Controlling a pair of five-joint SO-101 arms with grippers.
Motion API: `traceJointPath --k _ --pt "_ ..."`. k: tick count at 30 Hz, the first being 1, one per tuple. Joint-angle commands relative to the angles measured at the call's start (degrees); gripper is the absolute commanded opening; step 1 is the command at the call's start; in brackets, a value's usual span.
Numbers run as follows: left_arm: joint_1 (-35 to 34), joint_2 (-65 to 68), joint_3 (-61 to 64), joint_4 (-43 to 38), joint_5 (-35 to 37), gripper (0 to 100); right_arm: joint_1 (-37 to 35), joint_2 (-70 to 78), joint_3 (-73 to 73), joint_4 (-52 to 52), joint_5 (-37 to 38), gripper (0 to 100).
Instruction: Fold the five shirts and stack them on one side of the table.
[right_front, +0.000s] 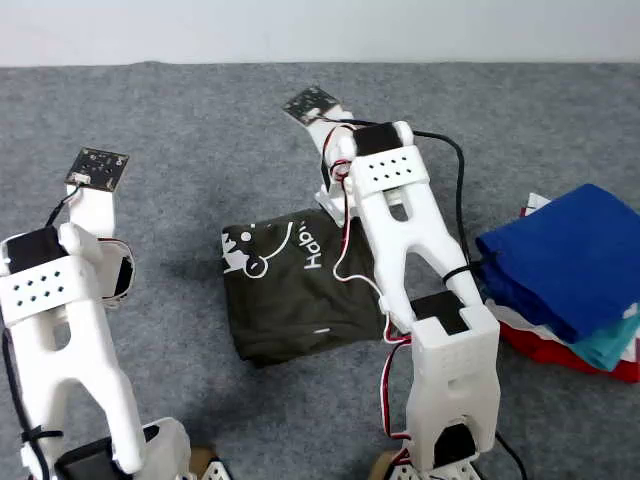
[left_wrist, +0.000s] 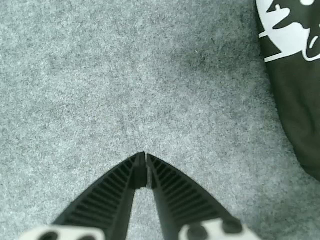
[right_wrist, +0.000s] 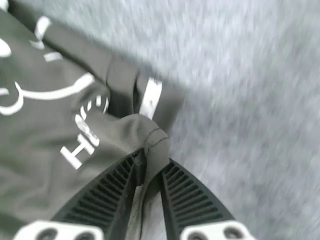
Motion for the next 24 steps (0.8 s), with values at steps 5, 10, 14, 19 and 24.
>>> traceJointPath --k 5,10,14,19,24 --pt "-0.4 -2.0 -0.3 -0.6 -0.4 0 1.3 0.8 -2.9 -8.6 5.6 1.1" --pt "-0.4 -2.0 -0.2 -0.5 -0.3 0 3.8 4.6 -2.9 -11.0 5.5 1.1" --pt "-0.2 -2.0 -0.2 -0.5 -0.3 0 4.5 7.0 -2.9 -10.9 5.7 1.7" --pt "0.7 -1.6 -0.6 -1.3 -0.1 1 5.2 3.6 -3.0 -4.4 3.6 15.2" --pt "8.2 -1.6 -0.6 -3.7 5.5 1 6.2 -4.4 -3.0 -0.7 -1.0 20.3"
